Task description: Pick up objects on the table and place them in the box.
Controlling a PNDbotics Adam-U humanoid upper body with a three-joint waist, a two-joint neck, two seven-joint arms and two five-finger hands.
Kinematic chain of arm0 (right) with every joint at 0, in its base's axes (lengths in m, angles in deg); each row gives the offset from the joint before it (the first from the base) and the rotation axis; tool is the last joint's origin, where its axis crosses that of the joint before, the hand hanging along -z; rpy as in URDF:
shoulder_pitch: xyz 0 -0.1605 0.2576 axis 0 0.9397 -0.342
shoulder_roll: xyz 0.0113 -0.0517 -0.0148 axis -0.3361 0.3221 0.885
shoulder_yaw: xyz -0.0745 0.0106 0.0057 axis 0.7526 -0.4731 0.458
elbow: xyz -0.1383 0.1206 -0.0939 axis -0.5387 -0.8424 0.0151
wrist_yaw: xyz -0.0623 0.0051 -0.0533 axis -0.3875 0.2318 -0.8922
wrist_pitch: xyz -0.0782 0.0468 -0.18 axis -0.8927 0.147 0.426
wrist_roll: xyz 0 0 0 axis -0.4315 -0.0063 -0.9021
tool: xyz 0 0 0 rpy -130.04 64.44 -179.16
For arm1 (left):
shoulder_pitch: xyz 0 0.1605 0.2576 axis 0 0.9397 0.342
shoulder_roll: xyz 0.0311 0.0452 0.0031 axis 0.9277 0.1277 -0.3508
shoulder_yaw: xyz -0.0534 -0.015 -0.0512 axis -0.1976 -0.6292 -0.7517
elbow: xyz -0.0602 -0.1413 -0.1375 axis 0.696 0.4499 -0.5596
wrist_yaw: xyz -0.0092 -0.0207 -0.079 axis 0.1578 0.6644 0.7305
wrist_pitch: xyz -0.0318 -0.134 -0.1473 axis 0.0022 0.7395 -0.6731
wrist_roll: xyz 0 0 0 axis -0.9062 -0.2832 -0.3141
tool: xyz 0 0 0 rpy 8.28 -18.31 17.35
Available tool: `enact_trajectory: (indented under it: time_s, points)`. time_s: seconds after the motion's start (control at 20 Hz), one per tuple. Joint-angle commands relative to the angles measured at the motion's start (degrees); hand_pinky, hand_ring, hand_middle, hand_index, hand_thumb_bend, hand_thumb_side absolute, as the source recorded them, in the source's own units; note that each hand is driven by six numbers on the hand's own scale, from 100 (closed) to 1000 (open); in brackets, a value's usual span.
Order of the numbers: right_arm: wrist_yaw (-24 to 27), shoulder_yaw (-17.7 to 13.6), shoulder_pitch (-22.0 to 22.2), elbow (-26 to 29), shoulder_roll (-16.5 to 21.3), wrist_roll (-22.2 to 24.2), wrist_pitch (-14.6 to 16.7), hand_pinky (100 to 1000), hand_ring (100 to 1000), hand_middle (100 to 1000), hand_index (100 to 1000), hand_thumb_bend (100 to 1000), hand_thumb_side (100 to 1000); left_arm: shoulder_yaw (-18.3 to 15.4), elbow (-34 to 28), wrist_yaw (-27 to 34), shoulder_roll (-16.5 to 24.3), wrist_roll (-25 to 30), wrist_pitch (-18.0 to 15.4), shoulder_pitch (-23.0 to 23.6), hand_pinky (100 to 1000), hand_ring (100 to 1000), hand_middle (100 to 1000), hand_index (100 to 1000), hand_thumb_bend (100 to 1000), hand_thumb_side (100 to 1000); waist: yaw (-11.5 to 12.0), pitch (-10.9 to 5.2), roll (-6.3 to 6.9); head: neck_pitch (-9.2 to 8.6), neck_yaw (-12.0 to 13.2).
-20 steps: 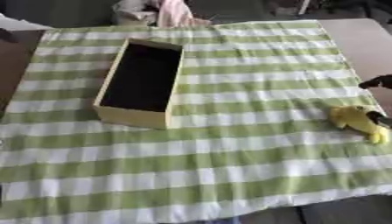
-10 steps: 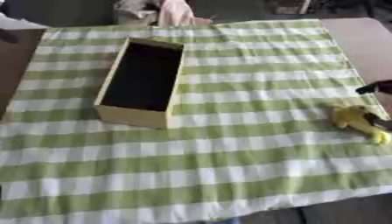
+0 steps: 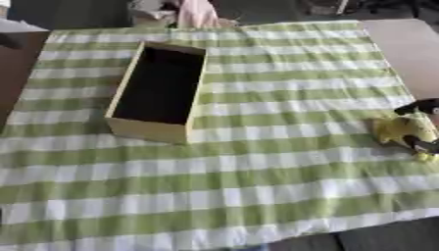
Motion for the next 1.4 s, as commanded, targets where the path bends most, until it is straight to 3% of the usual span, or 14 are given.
enact_trajectory:
  time_s: [0.05, 0.45, 0.9, 1.4]
  points:
    - [-0.8, -0.6, -0.4, 0.0, 2.6, -0.1, 0.1, 1000, 935, 887, 982, 177, 674, -0.4, -1.1, 0.1, 0.8, 0.2, 0.0, -0.3, 482, 946, 835, 704, 100, 737, -0.2, -0.66, -0.17, -0.29, 0.0]
    - [-4.7, -0.6, -0.2, -0.9, 2.3, -0.8, -0.8, 1000, 921, 886, 995, 233, 599, -0.4, -1.1, 0.2, 0.7, 0.3, 0.0, -0.2, 482, 947, 835, 705, 100, 736, -0.1, -0.58, -0.12, -0.68, -0.2]
    - [-6.3, 0.0, -0.5, -2.5, 1.3, -1.0, -2.0, 984, 911, 875, 991, 231, 602, -0.4, -1.1, 0.3, 0.6, 0.4, 0.1, -0.2, 481, 949, 835, 704, 100, 737, 0.1, -0.37, -0.04, -0.83, -0.4]
    - [-10.6, 0.3, -2.0, -3.8, -1.0, -5.9, -7.0, 830, 772, 771, 927, 246, 536, -0.3, -1.1, 0.5, 0.4, 0.7, 0.1, -0.2, 480, 951, 836, 701, 100, 739, 0.4, -0.13, 0.16, -1.2, -0.7]
